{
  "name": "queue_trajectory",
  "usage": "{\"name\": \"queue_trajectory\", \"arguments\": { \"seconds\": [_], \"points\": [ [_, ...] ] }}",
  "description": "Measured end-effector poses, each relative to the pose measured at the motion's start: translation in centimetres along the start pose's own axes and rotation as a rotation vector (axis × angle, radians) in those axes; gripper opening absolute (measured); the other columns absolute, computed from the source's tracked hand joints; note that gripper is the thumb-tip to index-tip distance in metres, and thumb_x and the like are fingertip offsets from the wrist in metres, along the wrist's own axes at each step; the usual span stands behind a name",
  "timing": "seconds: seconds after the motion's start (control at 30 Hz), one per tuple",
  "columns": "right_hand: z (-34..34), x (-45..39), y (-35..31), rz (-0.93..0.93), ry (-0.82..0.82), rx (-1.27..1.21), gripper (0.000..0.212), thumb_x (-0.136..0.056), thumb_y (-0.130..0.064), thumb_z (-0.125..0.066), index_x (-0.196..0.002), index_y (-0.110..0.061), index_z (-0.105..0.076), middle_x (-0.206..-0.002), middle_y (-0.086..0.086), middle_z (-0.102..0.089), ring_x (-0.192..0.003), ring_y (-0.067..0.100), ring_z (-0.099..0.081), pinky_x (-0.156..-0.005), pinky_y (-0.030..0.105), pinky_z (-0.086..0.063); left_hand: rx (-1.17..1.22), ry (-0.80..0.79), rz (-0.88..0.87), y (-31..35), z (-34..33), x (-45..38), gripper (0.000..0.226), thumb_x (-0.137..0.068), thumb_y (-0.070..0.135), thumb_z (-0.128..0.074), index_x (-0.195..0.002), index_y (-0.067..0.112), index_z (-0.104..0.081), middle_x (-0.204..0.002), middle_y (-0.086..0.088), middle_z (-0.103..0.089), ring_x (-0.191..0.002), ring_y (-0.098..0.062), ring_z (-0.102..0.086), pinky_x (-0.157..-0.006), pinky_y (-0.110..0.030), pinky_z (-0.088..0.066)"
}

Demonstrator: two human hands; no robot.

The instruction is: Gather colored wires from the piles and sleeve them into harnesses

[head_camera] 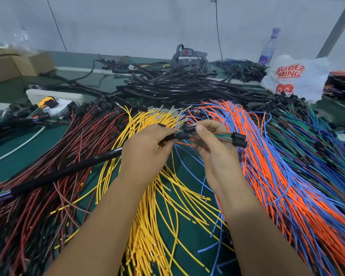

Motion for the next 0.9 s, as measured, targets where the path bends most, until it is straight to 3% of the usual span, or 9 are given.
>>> {"name": "queue_trajectory", "arguments": {
  "seconds": [0.13, 0.2, 0.33, 0.47, 0.6, 0.9],
  "points": [
    [0.2, -0.3, 0.1, -0.044, -0.022, -0.060, 0.023, -0.090, -0.005, -0.060, -0.110, -0.017, -0.062, -0.090, 0.001, -0.063, -0.075, 0.016, -0.063, -0.067, 0.025, -0.052, -0.145, -0.090, -0.046, 0.1, -0.4, -0.3, 0.030, -0.094, 0.037, -0.048, -0.106, 0.019, -0.070, -0.073, -0.001, -0.063, -0.074, -0.025, -0.054, -0.061, -0.038, -0.043],
    [0.3, -0.3, 0.3, -0.069, -0.020, 0.004, 0.029, -0.090, -0.006, -0.061, -0.118, -0.015, -0.059, -0.089, -0.003, -0.062, -0.074, 0.012, -0.062, -0.065, 0.023, -0.051, -0.108, -0.158, 0.053, -0.4, -0.8, -0.3, 0.031, -0.099, 0.040, -0.042, -0.102, 0.019, -0.066, -0.065, 0.005, -0.056, -0.063, -0.018, -0.051, -0.052, -0.034, -0.035],
    [0.4, -0.5, 0.6, -0.108, -0.013, 0.100, 0.024, -0.095, -0.001, -0.052, -0.117, -0.006, -0.060, -0.097, 0.005, -0.063, -0.071, 0.012, -0.063, -0.064, 0.023, -0.051, 0.435, -0.363, 0.452, -1.7, -2.4, -0.2, 0.030, -0.100, 0.029, -0.044, -0.084, 0.015, -0.065, -0.046, 0.012, -0.038, -0.040, -0.003, -0.032, -0.042, -0.020, -0.027],
    [0.4, -0.4, 0.4, -0.060, 0.019, 0.204, 0.019, -0.095, -0.004, -0.055, -0.110, -0.008, -0.065, -0.082, -0.001, -0.071, -0.068, 0.011, -0.063, -0.064, 0.022, -0.052, 0.802, -0.530, 0.739, -2.1, -2.9, 0.0, 0.035, -0.101, 0.028, -0.042, -0.077, 0.014, -0.063, -0.042, 0.010, -0.029, -0.033, -0.003, -0.023, -0.034, -0.013, -0.018],
    [0.6, -0.3, -0.3, 0.010, 0.087, 0.209, 0.018, -0.091, -0.002, -0.060, -0.090, -0.019, -0.066, -0.075, -0.003, -0.068, -0.061, 0.008, -0.062, -0.061, 0.020, -0.050, 0.796, -0.587, 0.760, -2.2, -2.9, 0.1, 0.036, -0.101, 0.031, -0.043, -0.076, 0.015, -0.064, -0.043, 0.009, -0.030, -0.034, -0.005, -0.023, -0.035, -0.015, -0.017],
    [0.3, -0.2, -0.7, 0.074, 0.119, 0.270, 0.026, -0.087, -0.004, -0.062, -0.074, -0.027, -0.064, -0.078, 0.001, -0.058, -0.056, 0.009, -0.055, -0.053, 0.018, -0.044, 0.715, -0.572, 0.701, -1.5, -2.6, 0.1, 0.034, -0.101, 0.031, -0.044, -0.083, 0.017, -0.069, -0.048, 0.007, -0.035, -0.039, -0.006, -0.027, -0.038, -0.015, -0.023]
  ]
}}
Point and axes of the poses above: each hand's wrist, its own x-axis away from the middle knuckle, its own z-axis out of the back of the hand, y = z × x, the point moved 5 cm from there along -x, towards the middle knuckle
